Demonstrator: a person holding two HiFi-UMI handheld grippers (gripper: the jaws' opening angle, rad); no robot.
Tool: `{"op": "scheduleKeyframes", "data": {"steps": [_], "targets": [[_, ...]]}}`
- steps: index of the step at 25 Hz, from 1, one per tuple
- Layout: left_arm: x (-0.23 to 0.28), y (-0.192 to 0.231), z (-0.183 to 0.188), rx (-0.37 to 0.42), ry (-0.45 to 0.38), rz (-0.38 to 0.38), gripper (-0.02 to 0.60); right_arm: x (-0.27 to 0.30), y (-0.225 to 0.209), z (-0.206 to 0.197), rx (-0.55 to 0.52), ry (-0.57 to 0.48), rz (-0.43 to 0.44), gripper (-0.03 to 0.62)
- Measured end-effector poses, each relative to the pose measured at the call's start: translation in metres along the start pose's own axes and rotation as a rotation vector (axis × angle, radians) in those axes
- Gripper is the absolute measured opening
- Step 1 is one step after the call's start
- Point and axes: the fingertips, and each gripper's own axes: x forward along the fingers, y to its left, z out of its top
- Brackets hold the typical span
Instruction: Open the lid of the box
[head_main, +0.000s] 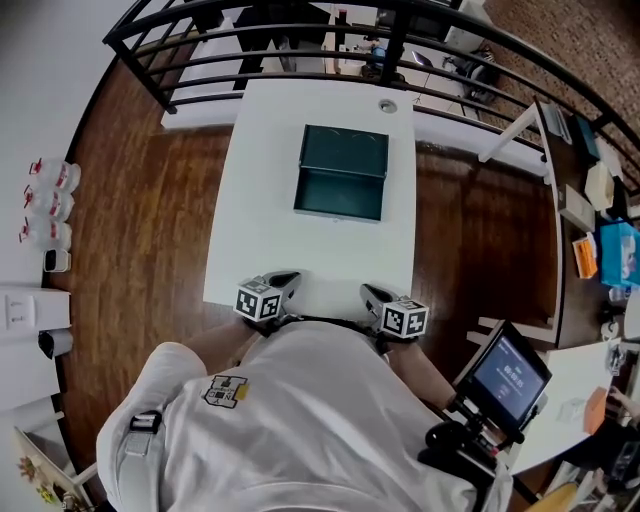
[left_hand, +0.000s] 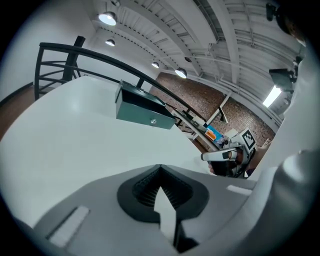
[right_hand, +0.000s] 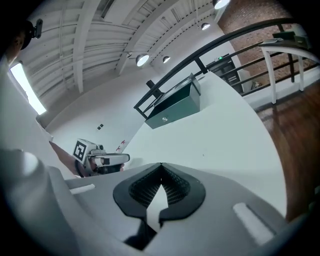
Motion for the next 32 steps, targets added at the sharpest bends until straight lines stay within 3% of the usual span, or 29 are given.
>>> {"op": "scheduleKeyframes", "data": {"steps": [32], "targets": [[-0.0021, -0.0006, 0.0002, -0.002, -0.020, 0.016, 0.000, -0.0007, -0.0030, 0.0020, -0.080, 0.018, -0.026, -0.002]]}}
